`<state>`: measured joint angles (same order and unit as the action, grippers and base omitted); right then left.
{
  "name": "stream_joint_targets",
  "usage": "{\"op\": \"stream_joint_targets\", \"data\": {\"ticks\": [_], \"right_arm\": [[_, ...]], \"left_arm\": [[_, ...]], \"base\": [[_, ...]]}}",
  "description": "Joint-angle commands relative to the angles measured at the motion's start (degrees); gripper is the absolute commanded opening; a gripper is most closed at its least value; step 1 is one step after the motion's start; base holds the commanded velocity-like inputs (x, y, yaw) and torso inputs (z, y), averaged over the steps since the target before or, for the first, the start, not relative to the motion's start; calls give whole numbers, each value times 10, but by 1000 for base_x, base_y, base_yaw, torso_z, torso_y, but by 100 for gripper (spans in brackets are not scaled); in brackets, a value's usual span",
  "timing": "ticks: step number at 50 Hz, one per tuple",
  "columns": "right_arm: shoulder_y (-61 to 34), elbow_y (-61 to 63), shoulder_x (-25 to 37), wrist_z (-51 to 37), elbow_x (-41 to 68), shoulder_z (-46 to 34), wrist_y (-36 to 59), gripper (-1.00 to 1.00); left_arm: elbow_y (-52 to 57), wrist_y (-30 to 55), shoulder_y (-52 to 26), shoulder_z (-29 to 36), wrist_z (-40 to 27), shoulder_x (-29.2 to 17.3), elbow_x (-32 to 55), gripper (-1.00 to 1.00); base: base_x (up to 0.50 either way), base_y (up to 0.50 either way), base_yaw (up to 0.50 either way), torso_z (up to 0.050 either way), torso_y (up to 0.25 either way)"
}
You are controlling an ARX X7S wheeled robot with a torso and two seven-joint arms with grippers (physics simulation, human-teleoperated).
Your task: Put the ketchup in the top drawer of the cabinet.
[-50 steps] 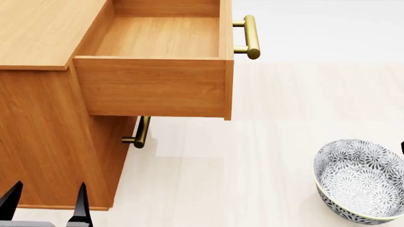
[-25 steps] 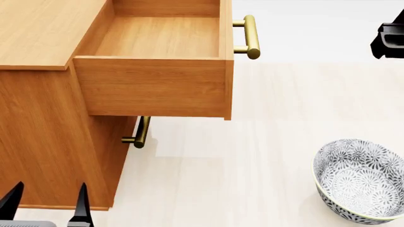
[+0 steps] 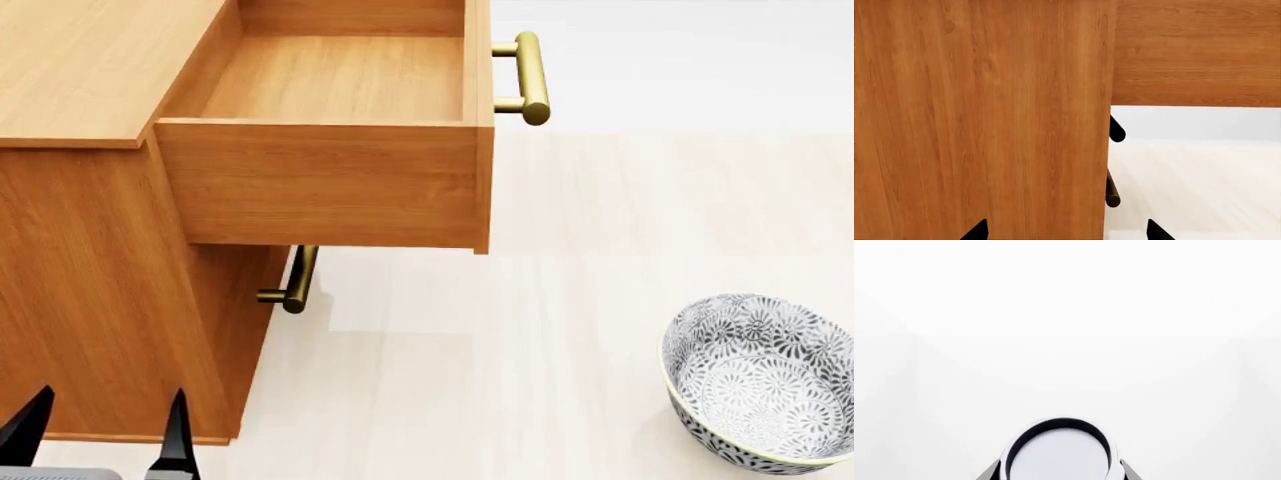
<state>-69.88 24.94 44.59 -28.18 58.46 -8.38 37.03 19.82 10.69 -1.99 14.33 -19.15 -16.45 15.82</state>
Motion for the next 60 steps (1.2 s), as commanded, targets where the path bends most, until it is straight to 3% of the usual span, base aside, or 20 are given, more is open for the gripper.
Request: {"op": "stream_joint_targets", "data": {"ticks": [1, 33, 60], "right_arm": [[-78, -58, -47, 39, -37, -39, 1, -100], [-170, -243, -143, 118, -125, -118, -52, -100], [-253, -559, -256, 216, -223, -177, -163, -100]], "left_arm": [[0, -3, 2, 2, -3, -2, 0, 100], [-9, -10, 1, 7, -7, -5, 6, 100], [-6, -12, 1, 12, -14, -7, 8, 100]], "base": [[0, 0, 0, 0, 0], [0, 0, 0, 0, 0], [0, 0, 0, 0, 0]]}}
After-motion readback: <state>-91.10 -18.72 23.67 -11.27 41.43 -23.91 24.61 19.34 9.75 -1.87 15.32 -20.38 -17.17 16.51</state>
